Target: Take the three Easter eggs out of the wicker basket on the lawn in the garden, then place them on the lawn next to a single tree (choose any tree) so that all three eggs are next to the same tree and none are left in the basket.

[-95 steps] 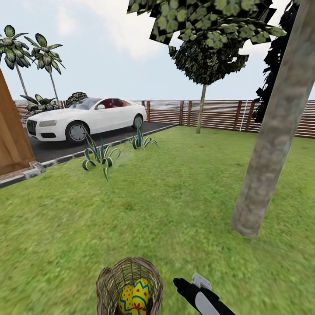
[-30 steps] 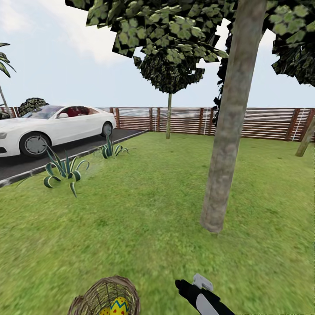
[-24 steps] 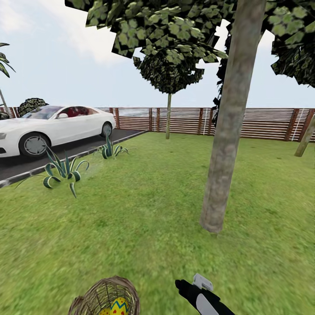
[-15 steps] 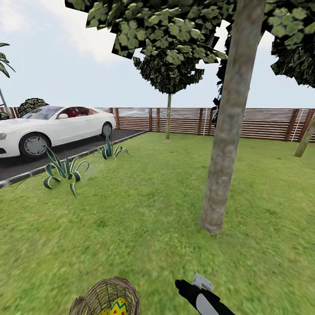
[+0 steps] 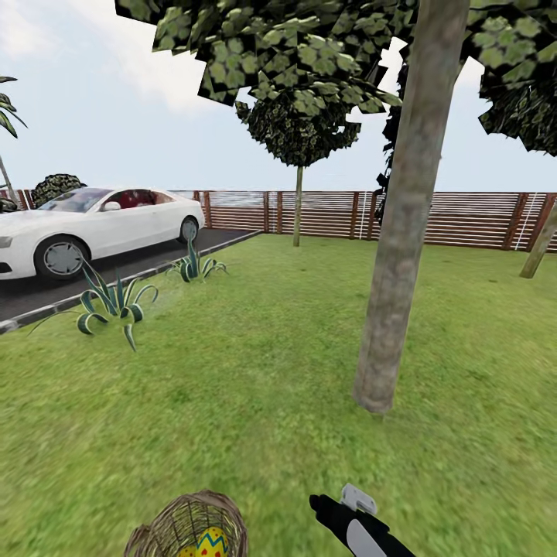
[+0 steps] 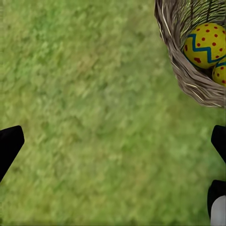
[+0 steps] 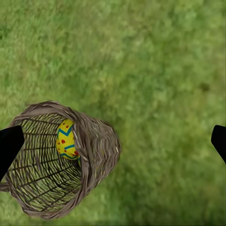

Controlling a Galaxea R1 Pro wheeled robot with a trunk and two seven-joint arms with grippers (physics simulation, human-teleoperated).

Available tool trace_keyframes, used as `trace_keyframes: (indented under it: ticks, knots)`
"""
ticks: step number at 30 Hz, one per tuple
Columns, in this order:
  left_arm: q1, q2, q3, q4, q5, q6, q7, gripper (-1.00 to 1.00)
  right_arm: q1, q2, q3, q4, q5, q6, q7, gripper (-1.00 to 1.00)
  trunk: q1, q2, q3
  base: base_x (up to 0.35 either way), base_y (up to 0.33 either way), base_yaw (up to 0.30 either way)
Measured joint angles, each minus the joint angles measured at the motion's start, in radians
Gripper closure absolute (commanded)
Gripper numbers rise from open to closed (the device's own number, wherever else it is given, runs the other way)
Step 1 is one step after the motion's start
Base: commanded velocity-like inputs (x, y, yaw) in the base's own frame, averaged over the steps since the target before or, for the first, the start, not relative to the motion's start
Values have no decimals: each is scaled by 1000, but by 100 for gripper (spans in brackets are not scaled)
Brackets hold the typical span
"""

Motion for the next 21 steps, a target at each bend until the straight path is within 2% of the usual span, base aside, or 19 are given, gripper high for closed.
trace_keyframes:
  ticks: [11, 18, 21]
  knots:
    - [0, -1, -1, 1, -1, -1, -1, -100, 0, -1, 0, 1, 0, -10, 0, -100, -42, 77, 35, 0, 0, -3]
    - [-3, -2, -1, -9, 1, 7, -4, -100, 0, -2, -1, 0, -1, -24, 0, -100, -69, 126, 58, 0, 0, -180]
    - [-7, -2, -3, -42, 1, 32, -4, -100, 0, -2, 0, 2, -1, -25, 0, -100, -81, 147, 68, 0, 0, -141]
